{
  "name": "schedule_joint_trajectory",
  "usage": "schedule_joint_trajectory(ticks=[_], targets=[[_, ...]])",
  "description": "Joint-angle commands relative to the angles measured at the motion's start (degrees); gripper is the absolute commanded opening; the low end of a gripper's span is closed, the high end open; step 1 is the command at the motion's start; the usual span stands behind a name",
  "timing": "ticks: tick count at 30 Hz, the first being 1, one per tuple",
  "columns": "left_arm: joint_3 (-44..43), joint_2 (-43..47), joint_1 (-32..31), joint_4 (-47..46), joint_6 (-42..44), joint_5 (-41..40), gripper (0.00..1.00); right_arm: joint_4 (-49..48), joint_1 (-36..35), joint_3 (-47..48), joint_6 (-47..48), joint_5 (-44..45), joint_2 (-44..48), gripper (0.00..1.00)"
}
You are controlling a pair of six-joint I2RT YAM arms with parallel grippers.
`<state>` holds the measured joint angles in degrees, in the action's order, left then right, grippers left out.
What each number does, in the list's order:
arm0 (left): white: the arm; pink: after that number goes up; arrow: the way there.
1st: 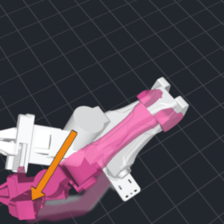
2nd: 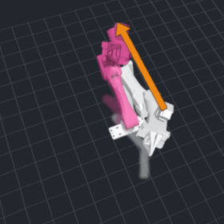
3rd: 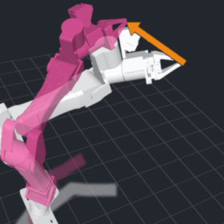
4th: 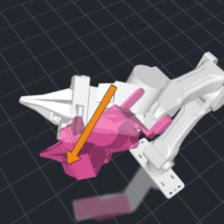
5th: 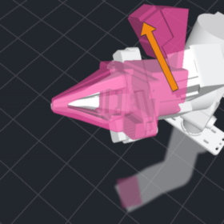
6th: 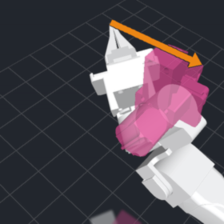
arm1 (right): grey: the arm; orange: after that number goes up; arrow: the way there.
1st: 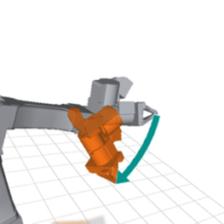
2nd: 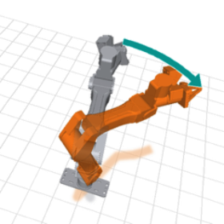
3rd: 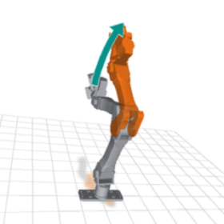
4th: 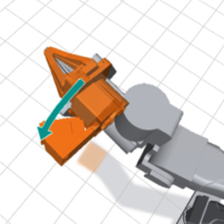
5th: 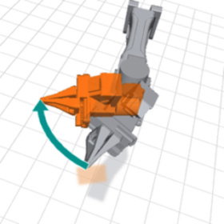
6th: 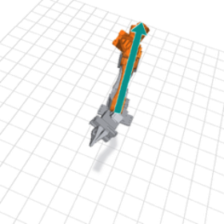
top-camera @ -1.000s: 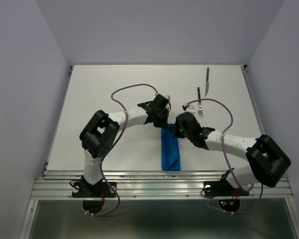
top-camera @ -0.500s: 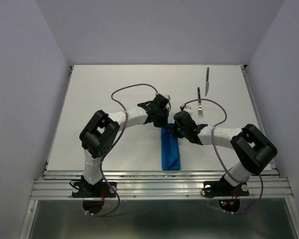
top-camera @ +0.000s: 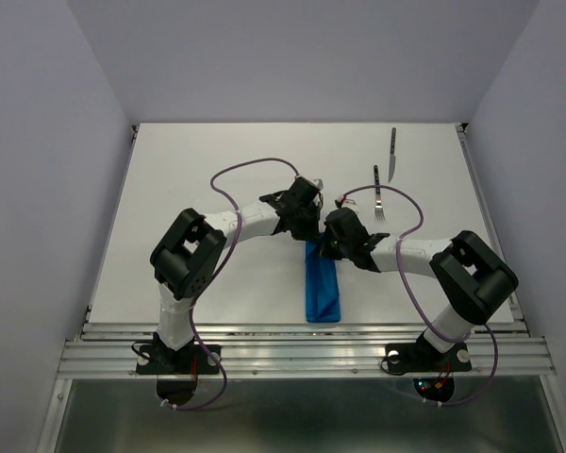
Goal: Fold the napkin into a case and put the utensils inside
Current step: Grasp the top corner of the smaller rectangle folded napkin from the folded napkin.
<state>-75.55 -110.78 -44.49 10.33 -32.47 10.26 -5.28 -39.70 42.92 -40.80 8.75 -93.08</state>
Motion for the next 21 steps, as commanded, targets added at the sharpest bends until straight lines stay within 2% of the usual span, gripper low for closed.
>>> schedule_joint_trajectory(ticks=[1,12,15,16,19,21], targets=[[0.31,0.39,-0.07,-2.06,-1.1,2.66,0.0,-2.28,0.15,0.41,-0.25,-1.28,-2.28,0.01],[1.27,-3.56,-0.07,-2.68,-1.28,3.89,0.0,-2.89,0.15,-0.64,-0.6,-0.84,-1.76,0.01],[2.25,-2.34,-0.07,-3.3,-1.63,3.37,0.11,-2.89,0.15,-1.08,-0.69,-0.58,-1.41,0.01],[2.33,-1.9,-0.07,-3.21,-1.63,3.1,0.2,-2.9,0.15,-1.08,-0.78,-0.58,-1.4,0.01],[1.9,-0.23,-0.07,-2.07,-1.28,1.43,0.31,-2.72,0.15,-1.17,-0.69,-0.49,-1.14,0.01],[1.02,0.91,-0.07,-0.58,-0.58,0.29,0.34,-2.63,0.15,-1.17,-0.69,-0.4,-1.14,0.01]])
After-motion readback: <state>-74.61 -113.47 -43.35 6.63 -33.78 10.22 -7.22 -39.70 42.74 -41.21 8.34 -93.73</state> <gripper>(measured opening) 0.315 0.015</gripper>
